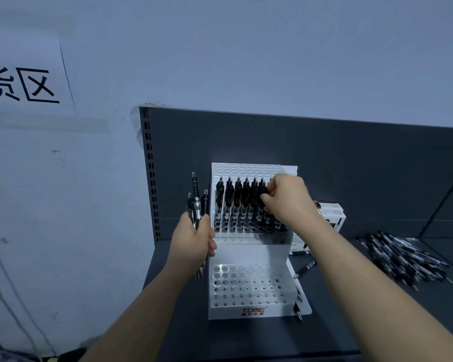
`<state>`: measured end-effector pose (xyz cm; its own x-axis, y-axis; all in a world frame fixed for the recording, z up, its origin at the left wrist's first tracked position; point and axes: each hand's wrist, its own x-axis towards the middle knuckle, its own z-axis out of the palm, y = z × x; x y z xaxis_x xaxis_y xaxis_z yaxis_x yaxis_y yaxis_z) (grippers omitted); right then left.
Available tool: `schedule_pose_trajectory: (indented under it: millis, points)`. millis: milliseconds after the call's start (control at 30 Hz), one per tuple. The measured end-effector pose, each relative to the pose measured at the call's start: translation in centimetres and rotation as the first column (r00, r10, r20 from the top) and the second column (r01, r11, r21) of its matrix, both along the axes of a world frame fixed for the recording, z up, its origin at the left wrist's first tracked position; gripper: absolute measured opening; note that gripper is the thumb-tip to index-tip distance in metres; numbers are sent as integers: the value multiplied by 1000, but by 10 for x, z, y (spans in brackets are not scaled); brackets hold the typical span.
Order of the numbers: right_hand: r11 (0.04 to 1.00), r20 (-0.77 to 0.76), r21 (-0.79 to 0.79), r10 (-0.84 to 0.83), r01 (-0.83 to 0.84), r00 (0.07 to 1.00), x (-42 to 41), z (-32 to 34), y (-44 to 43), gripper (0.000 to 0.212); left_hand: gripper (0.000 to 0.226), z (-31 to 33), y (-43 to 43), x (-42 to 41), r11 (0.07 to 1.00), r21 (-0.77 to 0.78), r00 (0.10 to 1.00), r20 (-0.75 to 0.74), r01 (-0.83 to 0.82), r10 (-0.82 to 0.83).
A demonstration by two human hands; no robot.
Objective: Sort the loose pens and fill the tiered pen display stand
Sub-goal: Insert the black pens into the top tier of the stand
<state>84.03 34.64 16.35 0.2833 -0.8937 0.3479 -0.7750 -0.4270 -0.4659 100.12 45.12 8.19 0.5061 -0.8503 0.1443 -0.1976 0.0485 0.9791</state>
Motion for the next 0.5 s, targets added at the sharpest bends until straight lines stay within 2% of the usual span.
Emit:
schedule_pose_trajectory:
  millis: [133, 333, 500]
  points:
    - [998, -6, -26, -49, 49, 999, 3, -5, 2, 13, 36, -1, 1, -2, 1000, -11, 1000, -18, 1, -1]
    - [993, 17, -32, -111, 112, 994, 2, -12, 8, 18, 25, -2, 6, 0, 999, -3, 986, 163, -41, 41]
    - [994, -17, -27, -104, 104, 994, -1, -7, 3, 22, 29, 4, 13, -4, 1000, -1, 991, 128, 30, -30]
